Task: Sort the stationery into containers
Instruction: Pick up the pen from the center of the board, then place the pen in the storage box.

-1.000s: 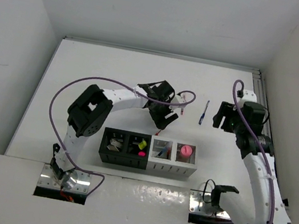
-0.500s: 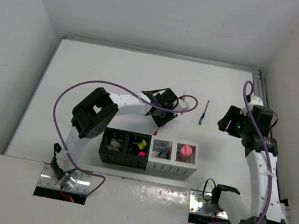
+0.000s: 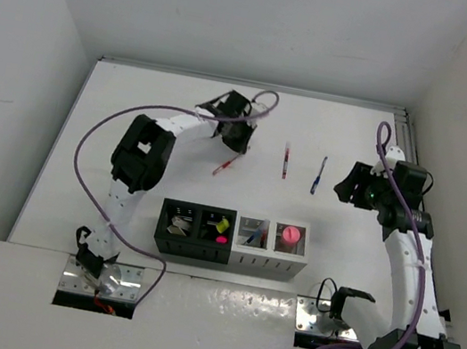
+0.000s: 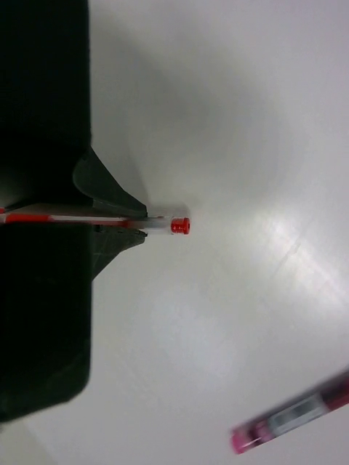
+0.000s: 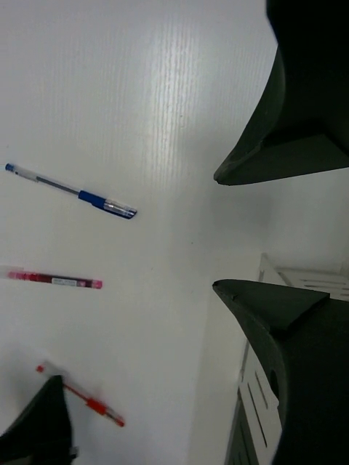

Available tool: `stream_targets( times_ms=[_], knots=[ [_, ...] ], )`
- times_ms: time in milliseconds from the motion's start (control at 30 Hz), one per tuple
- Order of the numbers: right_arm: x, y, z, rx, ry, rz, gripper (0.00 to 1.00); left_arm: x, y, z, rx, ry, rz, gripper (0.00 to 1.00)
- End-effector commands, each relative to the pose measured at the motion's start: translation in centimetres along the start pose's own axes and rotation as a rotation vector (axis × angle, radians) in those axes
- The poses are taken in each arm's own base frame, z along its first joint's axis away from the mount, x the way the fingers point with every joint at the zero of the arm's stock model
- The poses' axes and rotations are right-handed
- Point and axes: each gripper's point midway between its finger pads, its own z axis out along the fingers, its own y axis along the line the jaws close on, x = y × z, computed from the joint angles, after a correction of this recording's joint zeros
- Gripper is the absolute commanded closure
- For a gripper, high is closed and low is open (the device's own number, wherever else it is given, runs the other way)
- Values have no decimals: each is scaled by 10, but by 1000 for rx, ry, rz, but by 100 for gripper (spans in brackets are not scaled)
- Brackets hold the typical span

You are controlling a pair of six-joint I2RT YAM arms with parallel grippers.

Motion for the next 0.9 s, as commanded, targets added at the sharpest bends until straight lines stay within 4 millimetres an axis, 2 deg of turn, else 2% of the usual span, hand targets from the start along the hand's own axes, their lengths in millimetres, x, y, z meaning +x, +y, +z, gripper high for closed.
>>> stream_targets(
  times_ms=[0, 33, 67, 100, 167, 200, 233, 267, 300, 367, 400, 433, 467, 500, 533, 567, 600, 667, 700, 733, 767, 800, 867],
  knots=[
    [-18, 20, 4, -109, -61, -113, 46, -68, 25, -32, 86, -179, -96, 100],
    [-17, 25, 6, -138, -51, -135, 47, -89, 37, -44, 85, -227, -127, 100],
    [-21, 31, 7, -161, -60, -183, 47, -97, 40, -50, 91, -245, -144, 100],
    [-21, 38, 10, -195, -51, -210, 47, -115, 45, -65, 107, -288, -170, 100],
    [-28, 54, 11, -253, -73, -320, 47, -128, 48, -81, 123, -323, -213, 100],
    [-29, 64, 15, -285, -74, -381, 47, -137, 53, -95, 128, -357, -270, 100],
    [-38, 78, 15, -318, -112, -472, 45, -144, 52, -110, 147, -380, -294, 100],
    [-42, 85, 17, -336, -130, -523, 45, -143, 56, -116, 165, -381, -368, 100],
    [-48, 102, 19, -379, -169, -632, 41, -145, 51, -123, 212, -384, -394, 100],
    [-53, 123, 21, -424, -221, -743, 33, -148, 48, -142, 277, -407, -492, 100],
    [-47, 142, 23, -470, -238, -802, 29, -150, 45, -150, 304, -418, -514, 100],
    [-59, 154, 24, -471, -318, -880, 25, -147, 39, -157, 340, -411, -535, 100],
    [-60, 163, 26, -483, -347, -919, 23, -141, 36, -165, 365, -405, -585, 100],
    [-57, 182, 24, -521, -378, -966, 23, -139, 33, -170, 390, -399, -611, 100],
    [-60, 193, 27, -536, -414, -1027, 21, -128, 26, -176, 435, -365, -683, 100],
    [-58, 213, 24, -577, -457, -1073, 21, -127, 21, -180, 468, -373, -695, 100],
    [-63, 225, 24, -584, -518, -1126, 21, -123, 17, -183, 498, -359, -722, 100],
    [-49, 244, 23, -623, -562, -1203, 21, -112, 2, -191, 564, -321, -782, 100],
    [-52, 252, 21, -618, -629, -1280, 21, -113, -4, -201, 585, -327, -777, 100],
    [-48, 257, 20, -623, -655, -1317, 21, -108, -7, -202, 592, -309, -800, 100],
    [-30, 263, 22, -655, -658, -1357, 21, -107, -9, -205, 599, -305, -799, 100],
    [-37, 271, 17, -639, -742, -1404, 21, -106, -12, -208, 606, -298, -791, 100],
    [-28, 281, 17, -638, -776, -1429, 19, -101, -12, -207, 601, -273, -796, 100]
  ],
)
